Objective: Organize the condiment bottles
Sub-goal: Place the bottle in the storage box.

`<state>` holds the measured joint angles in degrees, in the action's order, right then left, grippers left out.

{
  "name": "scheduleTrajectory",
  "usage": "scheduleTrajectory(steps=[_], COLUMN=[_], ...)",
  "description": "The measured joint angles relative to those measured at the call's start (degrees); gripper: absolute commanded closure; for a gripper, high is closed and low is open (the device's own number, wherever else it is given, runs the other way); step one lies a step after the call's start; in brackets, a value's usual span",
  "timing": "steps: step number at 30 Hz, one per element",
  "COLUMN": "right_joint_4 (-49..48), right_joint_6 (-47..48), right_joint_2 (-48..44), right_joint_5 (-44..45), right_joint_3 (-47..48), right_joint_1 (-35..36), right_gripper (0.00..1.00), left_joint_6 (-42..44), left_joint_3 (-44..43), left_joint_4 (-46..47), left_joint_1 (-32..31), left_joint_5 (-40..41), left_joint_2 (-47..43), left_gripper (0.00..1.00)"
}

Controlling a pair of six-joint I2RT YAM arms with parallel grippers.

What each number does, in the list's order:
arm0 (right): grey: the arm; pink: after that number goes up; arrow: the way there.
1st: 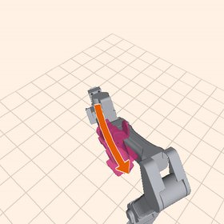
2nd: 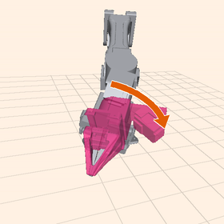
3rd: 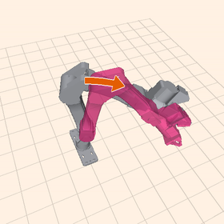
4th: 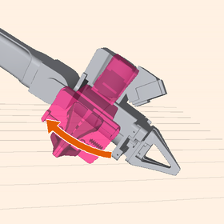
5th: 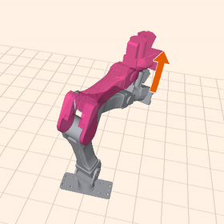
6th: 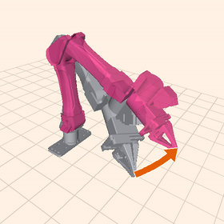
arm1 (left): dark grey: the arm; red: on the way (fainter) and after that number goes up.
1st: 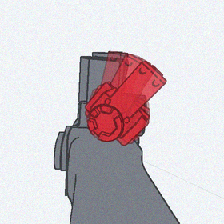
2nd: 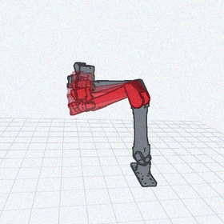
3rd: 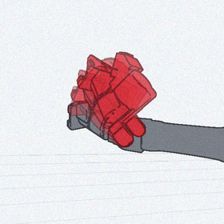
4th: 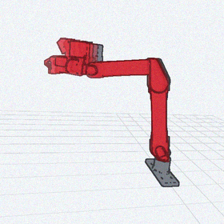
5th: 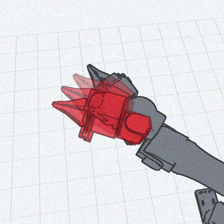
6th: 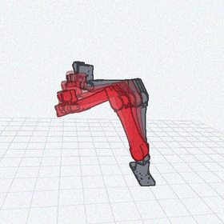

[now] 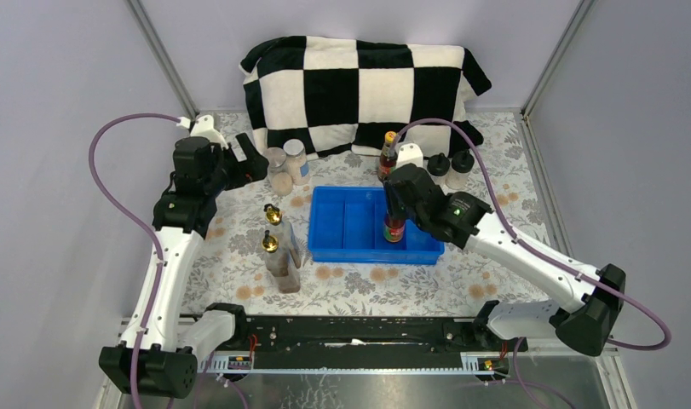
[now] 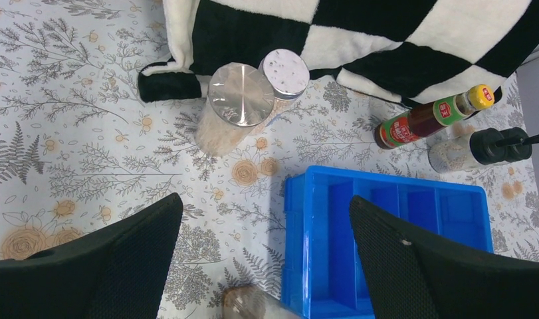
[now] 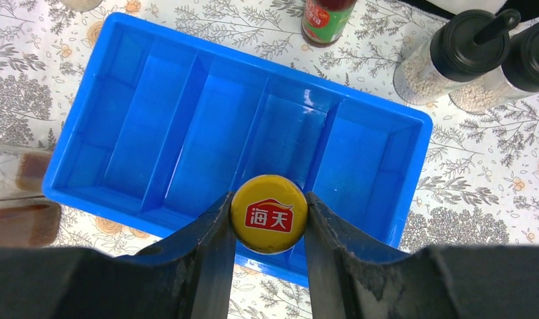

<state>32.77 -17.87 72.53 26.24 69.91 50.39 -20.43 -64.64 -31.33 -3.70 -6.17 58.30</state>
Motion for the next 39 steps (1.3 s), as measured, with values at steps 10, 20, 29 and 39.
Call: scheduleTrajectory(steps=[10,20,29,39], right_joint_4=[-6.69,-11.61,-13.03,-15.61], right_joint_6=[-0.02,0.02,-0.17,-1.09], right_joint_2=[-4.35,-4.42,-4.46,-5.27], right_joint_5=[1.22,1.18,1.18,1.31], right_joint_3=[-9.88,-13.11,-15.26,-17.81], right_joint_1=[0.61,1.01,1.27,1.38], right_gripper=[0.91,0.91,0.91,0.91], left_joint_6=[0.02,0.02,0.02,0.02], left_joint_3=[0.52,0.85,1.07,2.05], left_joint_4=[-0.09,-0.13,-0.15,-0.39], left_joint_1=[-0.02,-0.02,-0.02,-0.02], left_joint_5=[-0.04,-0.04,-0.04,-0.04], left_joint_2=[-0.02,-0.44,-0.48,-0.79], left_gripper=[0.01,0.01,0.01,0.01])
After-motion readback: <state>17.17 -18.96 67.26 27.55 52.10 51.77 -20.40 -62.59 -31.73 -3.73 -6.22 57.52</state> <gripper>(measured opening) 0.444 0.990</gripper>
